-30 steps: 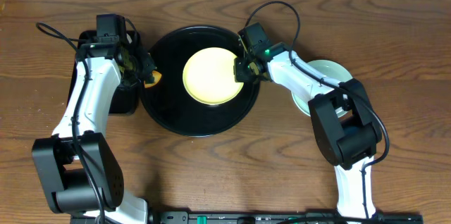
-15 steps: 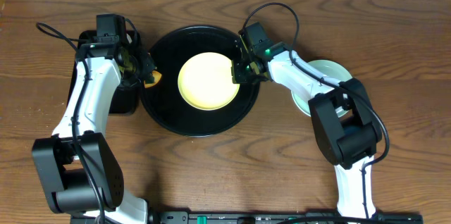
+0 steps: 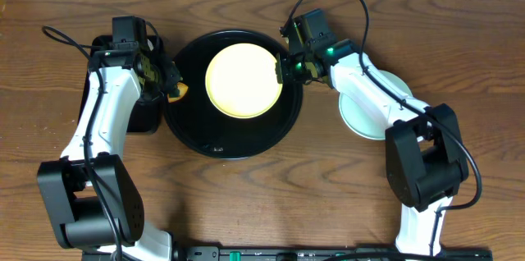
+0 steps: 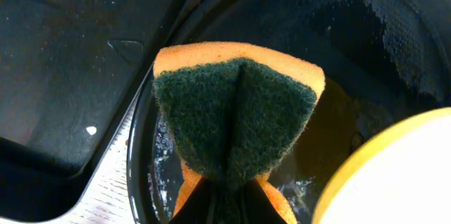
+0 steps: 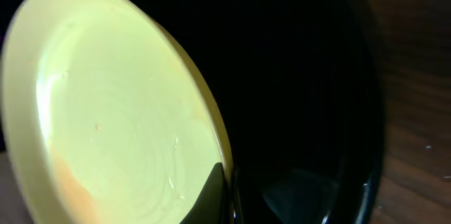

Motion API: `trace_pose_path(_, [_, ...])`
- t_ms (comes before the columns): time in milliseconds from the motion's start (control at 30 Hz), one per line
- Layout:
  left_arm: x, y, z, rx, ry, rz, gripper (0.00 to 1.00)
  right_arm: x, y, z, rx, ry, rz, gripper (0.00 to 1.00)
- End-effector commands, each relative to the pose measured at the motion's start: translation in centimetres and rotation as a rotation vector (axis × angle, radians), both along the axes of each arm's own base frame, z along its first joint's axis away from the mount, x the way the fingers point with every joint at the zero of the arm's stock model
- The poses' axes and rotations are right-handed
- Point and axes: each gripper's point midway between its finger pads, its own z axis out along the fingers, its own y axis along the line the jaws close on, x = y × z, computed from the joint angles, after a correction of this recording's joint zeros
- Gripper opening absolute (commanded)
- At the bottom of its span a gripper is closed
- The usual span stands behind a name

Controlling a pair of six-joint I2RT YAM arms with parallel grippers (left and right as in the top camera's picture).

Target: Clean dirty plates on tray and stack at the side

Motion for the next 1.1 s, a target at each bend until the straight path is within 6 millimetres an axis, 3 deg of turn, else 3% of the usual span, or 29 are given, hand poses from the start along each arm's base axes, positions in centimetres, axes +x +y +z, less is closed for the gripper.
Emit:
trace_pose_path(0, [0.0,0.4,-0.3,0.014,0.008,0.002,0.08,0.7,-0.4,3.0,-0.052,-0.123,0.009,0.01])
trace_pose_path(167, [0.0,0.4,-0.3,0.014,0.008,0.002,0.08,1.6,-2.1,6.3,-0.217,-0.294,-0.051,0.01])
trace_pose_path(333, [0.0,0.4,-0.3,0.014,0.008,0.003,0.08,1.3,-2.5,9.1,-0.422,-0.462,-0.073,0.01])
trace_pose_path(633, [0.0,0.4,-0.3,0.014,0.008,0.003,0.08,-0.9,-1.2,11.7,-0.703,-0.651,-0.127,0.01])
trace_pose_path(1067, [-0.1,0.4,-0.4,0.013,0.012,0.003,0.08,-1.6,-0.4,12.7,-0.785,-0.715,-0.089,0.02])
